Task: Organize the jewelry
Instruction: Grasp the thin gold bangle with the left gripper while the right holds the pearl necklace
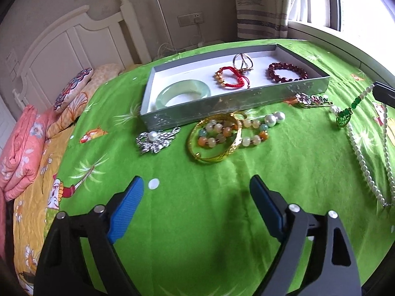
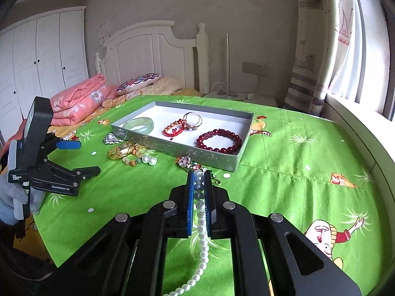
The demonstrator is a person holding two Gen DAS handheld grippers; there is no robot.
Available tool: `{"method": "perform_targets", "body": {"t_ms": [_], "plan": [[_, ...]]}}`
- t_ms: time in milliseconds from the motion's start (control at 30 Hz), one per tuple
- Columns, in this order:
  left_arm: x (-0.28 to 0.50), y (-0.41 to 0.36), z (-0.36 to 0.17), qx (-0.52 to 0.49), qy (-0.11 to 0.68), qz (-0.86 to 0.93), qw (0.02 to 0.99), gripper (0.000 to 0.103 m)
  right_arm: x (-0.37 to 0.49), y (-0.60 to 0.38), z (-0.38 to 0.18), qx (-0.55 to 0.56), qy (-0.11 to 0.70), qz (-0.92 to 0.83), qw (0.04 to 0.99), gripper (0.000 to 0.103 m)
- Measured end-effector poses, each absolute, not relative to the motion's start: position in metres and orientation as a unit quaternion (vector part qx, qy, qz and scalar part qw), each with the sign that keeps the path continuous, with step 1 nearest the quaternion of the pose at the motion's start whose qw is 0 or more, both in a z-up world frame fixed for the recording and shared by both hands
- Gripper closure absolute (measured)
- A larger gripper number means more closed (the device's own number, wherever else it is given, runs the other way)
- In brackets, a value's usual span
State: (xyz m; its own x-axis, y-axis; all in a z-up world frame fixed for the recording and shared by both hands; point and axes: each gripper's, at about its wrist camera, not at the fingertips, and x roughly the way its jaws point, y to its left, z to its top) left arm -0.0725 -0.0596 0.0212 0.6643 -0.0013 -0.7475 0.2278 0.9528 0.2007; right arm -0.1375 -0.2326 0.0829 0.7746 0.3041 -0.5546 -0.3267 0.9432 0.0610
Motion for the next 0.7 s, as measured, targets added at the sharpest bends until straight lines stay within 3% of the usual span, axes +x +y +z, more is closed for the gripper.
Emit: {"method": "perform_targets", "body": {"t_ms": [33,367,400,433,533,700], "plan": [[-0.069,-0.064,0.02,0.143,0.408,-0.068,0.899,0.032,-0.138,-0.232,0.083,-0.02,0.29,0.167,0.942,0.095],[-0.04,-0.088,0.018,0.205,0.403,-0.08,0.888,0.049,-0.139,-0.231,0.083,-0.018,0.29,0.169,0.942,0.095],[-0.039,-0.09,0.018,0.206,0.405,-0.089,0.886,0.059,-0.139,-0.231,0.083,-0.018,0.289,0.169,0.942,0.095],[-0.039,-0.09,0.018,0.199,0.409,-0.105,0.884,0.078,-0.14,-0.231,0.083,-0.018,0.288,0.168,0.942,0.095],[-0.045,-0.088,0.022,0.187,0.399,-0.113,0.891,0.098,-0.141,-0.231,0.084,-0.018,0.285,0.169,0.943,0.095],[-0.059,-0.065,0.042,0.12,0.379,-0.135,0.907,0.099,-0.142,-0.233,0.085,-0.015,0.279,0.171,0.945,0.095]]}}
